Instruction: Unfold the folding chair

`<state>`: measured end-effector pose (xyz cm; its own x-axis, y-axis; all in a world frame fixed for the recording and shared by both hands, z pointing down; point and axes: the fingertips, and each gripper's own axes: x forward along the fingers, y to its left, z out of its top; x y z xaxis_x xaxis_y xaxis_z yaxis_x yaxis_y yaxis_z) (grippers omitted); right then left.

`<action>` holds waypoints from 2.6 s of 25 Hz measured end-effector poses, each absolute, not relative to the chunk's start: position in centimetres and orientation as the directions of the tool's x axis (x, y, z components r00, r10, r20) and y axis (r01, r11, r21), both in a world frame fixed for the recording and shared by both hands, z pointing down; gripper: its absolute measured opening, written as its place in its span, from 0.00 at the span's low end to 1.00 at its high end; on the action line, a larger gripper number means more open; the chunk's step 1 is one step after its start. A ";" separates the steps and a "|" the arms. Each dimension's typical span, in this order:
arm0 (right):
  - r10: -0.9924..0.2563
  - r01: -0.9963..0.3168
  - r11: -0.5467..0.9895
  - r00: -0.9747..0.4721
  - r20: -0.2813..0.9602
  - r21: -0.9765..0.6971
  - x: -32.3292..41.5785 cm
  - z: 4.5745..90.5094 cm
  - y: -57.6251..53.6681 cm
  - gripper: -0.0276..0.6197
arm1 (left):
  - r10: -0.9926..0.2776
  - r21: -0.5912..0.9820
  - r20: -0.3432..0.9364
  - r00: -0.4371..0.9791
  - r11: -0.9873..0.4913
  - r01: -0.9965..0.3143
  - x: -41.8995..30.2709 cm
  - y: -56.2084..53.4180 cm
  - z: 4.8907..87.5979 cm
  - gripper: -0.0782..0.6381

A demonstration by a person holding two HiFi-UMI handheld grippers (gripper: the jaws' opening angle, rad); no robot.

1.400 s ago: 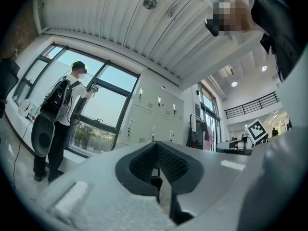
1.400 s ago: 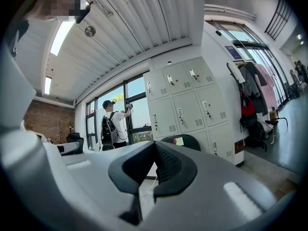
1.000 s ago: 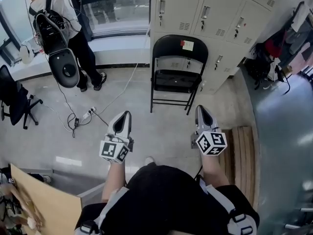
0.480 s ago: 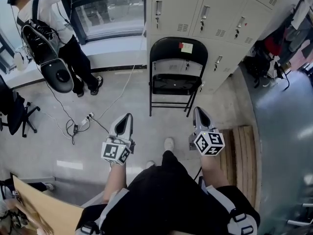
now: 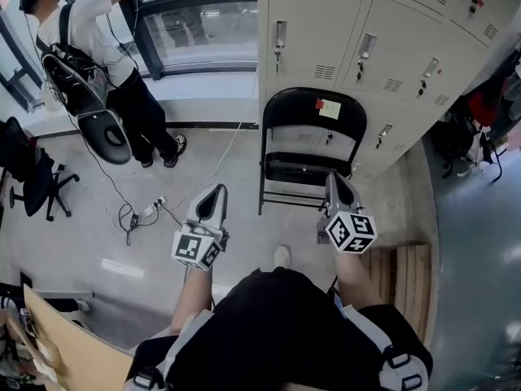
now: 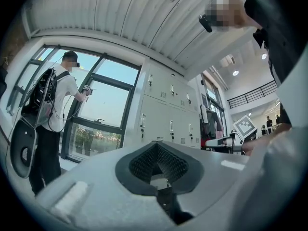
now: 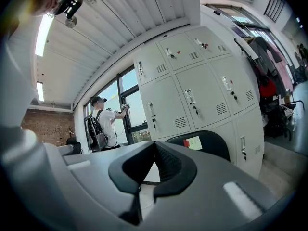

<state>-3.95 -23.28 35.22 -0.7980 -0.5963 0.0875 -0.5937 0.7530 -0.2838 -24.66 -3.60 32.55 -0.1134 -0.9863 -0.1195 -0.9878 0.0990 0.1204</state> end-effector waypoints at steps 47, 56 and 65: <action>-0.534 -0.713 0.558 -0.700 0.474 -0.425 -14.7 51.7 -37.1 0.05 | -0.975 0.137 0.170 0.140 -0.117 -0.984 -34.2 -30.4 45.5 0.11; -0.603 -0.787 0.420 -0.614 0.508 -0.452 -14.9 54.3 -37.3 0.05 | -0.932 0.215 0.261 0.252 -0.198 -0.956 -37.3 -35.6 50.2 0.28; -0.645 -0.835 0.313 -0.537 0.544 -0.453 -13.5 56.0 -36.4 0.05 | -0.864 0.222 0.369 0.342 -0.276 -0.935 -38.4 -39.9 55.4 0.40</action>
